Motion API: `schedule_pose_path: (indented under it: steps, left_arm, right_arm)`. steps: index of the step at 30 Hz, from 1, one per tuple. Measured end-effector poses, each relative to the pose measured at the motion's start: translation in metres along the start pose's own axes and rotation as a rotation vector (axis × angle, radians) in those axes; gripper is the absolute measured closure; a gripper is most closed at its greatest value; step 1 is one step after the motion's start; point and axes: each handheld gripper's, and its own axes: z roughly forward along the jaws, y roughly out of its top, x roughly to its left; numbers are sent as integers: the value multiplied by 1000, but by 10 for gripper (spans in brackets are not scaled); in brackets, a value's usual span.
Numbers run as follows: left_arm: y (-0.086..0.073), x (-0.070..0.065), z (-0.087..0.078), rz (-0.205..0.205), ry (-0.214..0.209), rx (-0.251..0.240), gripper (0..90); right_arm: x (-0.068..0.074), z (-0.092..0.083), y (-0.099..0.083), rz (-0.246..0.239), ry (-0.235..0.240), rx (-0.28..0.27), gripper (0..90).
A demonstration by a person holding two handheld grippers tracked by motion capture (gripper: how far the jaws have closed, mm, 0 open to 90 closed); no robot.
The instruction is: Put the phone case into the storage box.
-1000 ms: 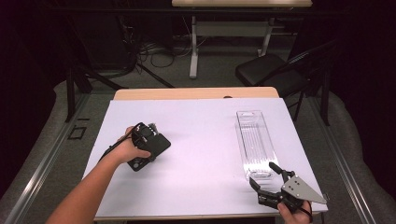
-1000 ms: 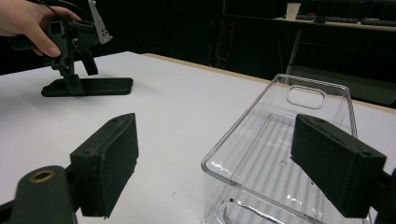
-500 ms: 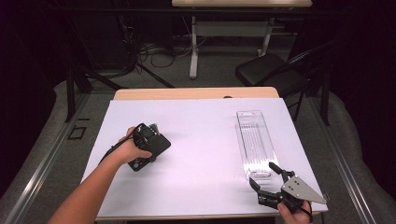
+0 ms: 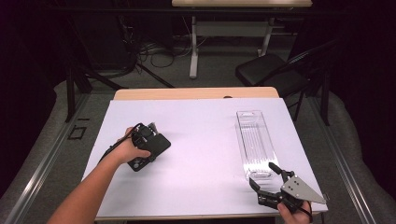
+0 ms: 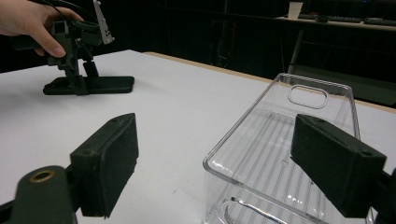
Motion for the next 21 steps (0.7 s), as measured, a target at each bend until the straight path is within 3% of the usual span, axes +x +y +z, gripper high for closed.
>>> schedule_pose_path:
  steps: [21]
  left_arm:
    - [1, 1, 0, 2, -5, 12, 138]
  right_arm:
    - [0, 0, 0, 2, 0, 1, 145]
